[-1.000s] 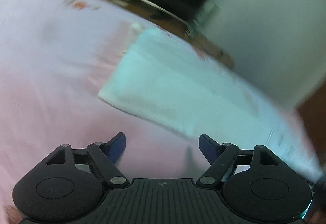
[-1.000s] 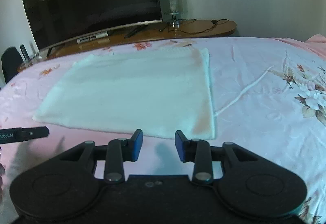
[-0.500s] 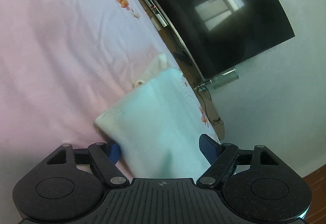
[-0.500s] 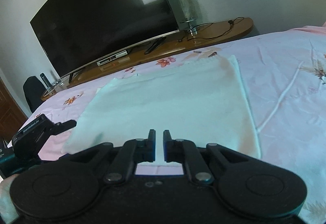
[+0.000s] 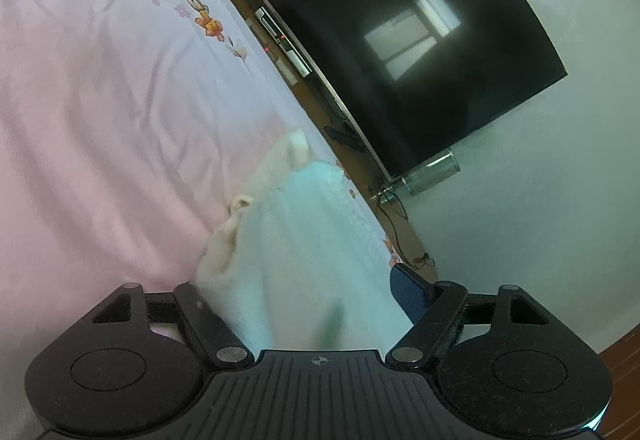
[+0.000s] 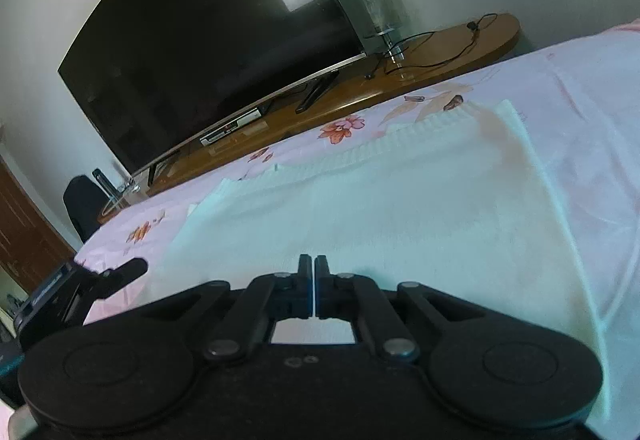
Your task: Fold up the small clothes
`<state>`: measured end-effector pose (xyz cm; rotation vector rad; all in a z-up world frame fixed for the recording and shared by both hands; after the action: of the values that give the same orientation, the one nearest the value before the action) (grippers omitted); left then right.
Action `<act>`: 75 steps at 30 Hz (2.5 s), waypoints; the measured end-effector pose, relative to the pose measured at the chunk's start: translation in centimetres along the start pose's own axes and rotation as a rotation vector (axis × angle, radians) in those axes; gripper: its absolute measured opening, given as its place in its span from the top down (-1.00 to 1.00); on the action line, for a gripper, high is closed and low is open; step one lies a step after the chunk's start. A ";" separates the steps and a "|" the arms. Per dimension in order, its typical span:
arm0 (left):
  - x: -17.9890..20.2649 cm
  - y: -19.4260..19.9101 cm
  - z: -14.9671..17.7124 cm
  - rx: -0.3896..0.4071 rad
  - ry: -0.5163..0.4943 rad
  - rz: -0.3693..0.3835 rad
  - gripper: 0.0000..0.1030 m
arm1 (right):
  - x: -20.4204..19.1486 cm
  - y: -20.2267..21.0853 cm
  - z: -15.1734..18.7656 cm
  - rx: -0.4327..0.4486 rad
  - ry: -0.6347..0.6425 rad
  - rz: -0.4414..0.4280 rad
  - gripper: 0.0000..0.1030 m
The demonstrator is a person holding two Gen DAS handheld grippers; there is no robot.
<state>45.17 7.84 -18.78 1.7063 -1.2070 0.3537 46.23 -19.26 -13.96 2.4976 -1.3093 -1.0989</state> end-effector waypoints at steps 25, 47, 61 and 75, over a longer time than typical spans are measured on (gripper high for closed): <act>-2.5 -0.7 0.9 -0.018 0.085 -0.057 0.85 | -0.6 -2.9 0.9 -0.048 0.005 -0.048 0.96; 20.6 -0.5 12.2 -0.158 -0.756 0.205 0.85 | 7.4 8.8 -2.0 0.225 -0.222 0.029 0.84; 17.5 -0.4 7.6 -0.160 -0.705 0.158 -0.89 | 9.7 13.9 -3.0 0.238 -0.234 -0.005 0.51; 11.9 -6.9 6.9 -0.204 -0.736 -0.023 -0.89 | 9.9 6.1 -2.9 0.054 -0.156 0.017 0.41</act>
<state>54.51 -4.36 -17.60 1.7138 -1.6685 -0.4468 47.58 -31.18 -14.81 2.4770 -1.4150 -1.2944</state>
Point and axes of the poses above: each gripper's, at about its wrist camera, not at the fingertips, and y roughly against the way its jaws point, x to its right, z to its underside, the point moved 10 cm from there along -y, roughly the way its jaws point, and after that the axes turned 12 degrees about -z, right-handed, at the moved point
